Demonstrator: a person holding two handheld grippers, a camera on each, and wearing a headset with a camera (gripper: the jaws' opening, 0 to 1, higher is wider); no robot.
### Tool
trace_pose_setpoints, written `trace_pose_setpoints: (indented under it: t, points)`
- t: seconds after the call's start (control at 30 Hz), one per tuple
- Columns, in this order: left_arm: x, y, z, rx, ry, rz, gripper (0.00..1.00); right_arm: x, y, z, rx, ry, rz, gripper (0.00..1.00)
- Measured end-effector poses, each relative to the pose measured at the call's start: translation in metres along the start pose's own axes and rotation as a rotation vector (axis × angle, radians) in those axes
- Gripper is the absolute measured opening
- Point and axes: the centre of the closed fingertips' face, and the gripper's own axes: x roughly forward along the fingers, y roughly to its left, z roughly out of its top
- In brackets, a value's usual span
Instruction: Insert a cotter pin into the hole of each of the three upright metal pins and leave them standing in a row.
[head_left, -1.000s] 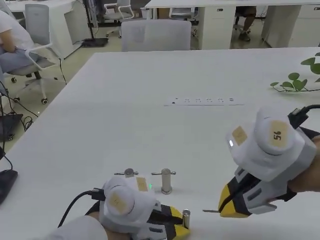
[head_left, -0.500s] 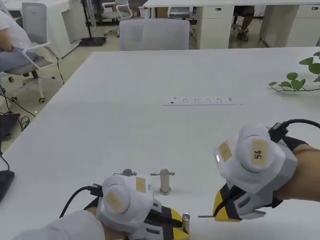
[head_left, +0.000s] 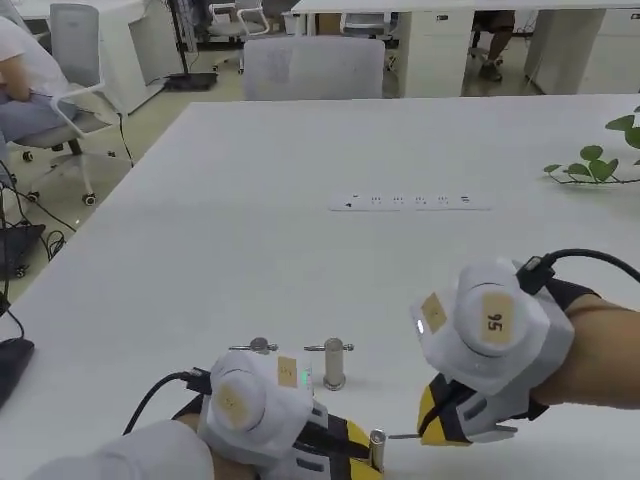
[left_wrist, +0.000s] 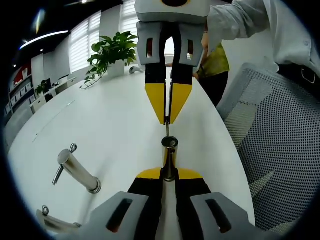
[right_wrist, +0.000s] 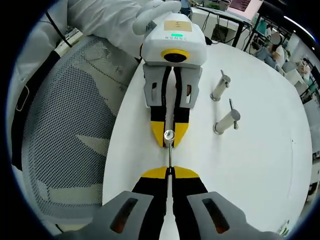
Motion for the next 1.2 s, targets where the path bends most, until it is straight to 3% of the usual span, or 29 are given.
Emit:
trace_pose_setpoints:
  t: [1.2]
  points:
    - [0.0001, -0.0006, -0.0008, 0.010, 0.022, -0.015, 0.06, -0.0013, -0.0033, 0.0037, -0.092, 0.023, 0.000, 0.03]
